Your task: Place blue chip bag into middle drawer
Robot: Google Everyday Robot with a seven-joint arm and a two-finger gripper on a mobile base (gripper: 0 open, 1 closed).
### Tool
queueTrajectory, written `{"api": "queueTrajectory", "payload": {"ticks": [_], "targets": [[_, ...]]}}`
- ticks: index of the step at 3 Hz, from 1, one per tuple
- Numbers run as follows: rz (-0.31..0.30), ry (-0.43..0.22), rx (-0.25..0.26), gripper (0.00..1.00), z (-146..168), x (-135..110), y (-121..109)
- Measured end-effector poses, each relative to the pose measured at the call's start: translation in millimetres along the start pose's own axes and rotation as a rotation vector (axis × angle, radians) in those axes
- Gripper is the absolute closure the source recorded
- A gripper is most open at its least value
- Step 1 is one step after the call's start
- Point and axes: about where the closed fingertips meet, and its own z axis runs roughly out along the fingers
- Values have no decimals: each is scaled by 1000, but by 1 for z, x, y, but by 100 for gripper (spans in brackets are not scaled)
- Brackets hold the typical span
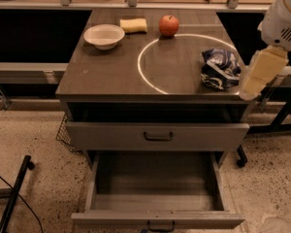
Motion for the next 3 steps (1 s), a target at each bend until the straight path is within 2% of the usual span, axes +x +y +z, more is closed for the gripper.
{"api": "queueTrajectory", "payload": {"ticks": [1,2,3], "targets": [[88,-114,76,0,34,-7,-46],[119,-206,126,0,46,-23,-69],[119,-209,130,0,46,-23,-70]]}}
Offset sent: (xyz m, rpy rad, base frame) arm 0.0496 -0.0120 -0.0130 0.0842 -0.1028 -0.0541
